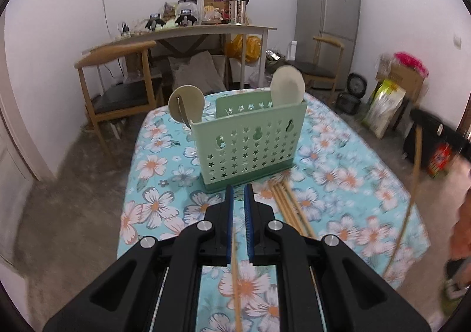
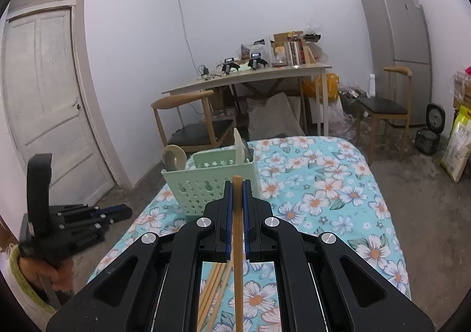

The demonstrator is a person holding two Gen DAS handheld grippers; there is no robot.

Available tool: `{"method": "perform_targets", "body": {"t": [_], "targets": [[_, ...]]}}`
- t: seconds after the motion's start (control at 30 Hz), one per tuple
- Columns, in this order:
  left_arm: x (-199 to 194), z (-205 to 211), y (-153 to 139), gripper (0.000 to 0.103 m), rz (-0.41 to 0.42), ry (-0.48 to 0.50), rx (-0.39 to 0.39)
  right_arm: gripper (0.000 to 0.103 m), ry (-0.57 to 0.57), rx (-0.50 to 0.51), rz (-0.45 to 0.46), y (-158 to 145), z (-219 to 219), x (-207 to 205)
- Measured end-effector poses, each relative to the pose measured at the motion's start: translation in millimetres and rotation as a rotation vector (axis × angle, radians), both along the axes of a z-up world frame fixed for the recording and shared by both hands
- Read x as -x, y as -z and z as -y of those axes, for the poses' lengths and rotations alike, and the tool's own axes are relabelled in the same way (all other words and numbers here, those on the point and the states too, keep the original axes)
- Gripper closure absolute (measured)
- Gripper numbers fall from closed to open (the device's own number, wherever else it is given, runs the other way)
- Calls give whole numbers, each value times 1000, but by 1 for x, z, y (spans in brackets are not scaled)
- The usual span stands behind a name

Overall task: Organize utensils
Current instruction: 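Lift the chopstick with the left tool while the right tool holds its chopstick above the basket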

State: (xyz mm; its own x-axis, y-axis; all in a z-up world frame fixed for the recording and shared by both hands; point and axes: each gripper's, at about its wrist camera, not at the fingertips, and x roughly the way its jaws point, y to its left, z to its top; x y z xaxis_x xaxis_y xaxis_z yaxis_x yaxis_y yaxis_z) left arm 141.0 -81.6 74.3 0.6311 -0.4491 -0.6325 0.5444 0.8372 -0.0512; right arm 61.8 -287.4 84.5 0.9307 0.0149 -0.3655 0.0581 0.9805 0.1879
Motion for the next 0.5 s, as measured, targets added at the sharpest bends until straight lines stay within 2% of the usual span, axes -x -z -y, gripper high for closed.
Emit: {"method": "perform_targets", "body": {"t": [0.1, 0.2, 0.27, 0.43, 0.5], "targets": [[-2, -9, -13, 98, -14, 2, 37, 98, -4, -9, 12, -1, 0, 2], [-2, -9, -19, 99, 5, 3, 18, 98, -8, -22, 18, -2, 2, 3], [-5, -4, -13, 98, -23, 20, 4, 98, -13, -32, 20, -1, 4, 4], [-24, 13, 31, 97, -195, 67, -40, 98, -20, -45, 14, 2, 7, 3], [-39, 19, 60, 93, -303, 72, -79, 98, -24, -54, 8, 3, 9, 2]]}}
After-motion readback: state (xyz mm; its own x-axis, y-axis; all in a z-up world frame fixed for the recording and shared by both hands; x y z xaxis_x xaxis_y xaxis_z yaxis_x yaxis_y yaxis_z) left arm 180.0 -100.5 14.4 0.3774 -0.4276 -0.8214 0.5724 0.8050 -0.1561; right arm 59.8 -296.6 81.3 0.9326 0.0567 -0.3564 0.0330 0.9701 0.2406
